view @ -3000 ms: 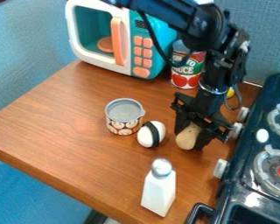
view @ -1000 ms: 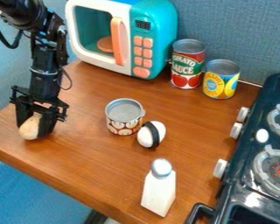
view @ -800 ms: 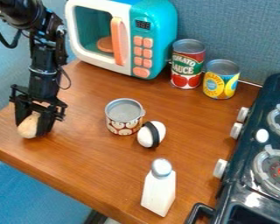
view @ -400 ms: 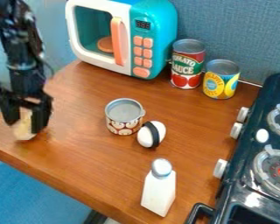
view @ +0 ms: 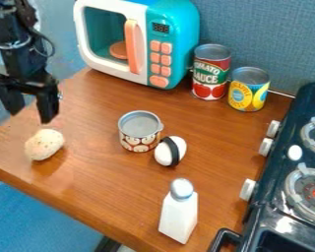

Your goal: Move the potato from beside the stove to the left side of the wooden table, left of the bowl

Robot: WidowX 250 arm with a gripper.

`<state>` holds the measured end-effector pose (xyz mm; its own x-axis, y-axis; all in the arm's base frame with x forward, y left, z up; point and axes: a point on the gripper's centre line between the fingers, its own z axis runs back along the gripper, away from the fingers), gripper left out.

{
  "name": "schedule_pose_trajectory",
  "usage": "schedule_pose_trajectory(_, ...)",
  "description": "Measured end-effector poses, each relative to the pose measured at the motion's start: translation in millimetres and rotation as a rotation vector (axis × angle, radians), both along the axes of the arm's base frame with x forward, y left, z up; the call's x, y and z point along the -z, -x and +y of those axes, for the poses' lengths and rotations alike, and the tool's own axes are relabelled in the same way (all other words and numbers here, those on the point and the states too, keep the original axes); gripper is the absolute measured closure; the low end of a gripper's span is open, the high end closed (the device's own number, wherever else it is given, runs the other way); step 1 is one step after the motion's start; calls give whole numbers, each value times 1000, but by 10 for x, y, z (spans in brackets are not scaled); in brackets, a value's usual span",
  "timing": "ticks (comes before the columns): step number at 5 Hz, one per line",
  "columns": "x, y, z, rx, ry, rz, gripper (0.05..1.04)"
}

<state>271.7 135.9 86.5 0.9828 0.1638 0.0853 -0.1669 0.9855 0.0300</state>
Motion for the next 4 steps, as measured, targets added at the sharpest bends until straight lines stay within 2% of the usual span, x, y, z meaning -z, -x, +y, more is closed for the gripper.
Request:
schedule_pose_trajectory(1, -8, -144, -341, 61, 31, -40, 82)
schedule_pose_trajectory(2, -84, -379, -812, 196, 119, -52, 82)
schedule_pose_trajectory(3, -78, -509, -1297, 394, 129, -26, 82)
schedule_pose_trajectory(4, -112, -535, -1637, 507, 114, -11, 82)
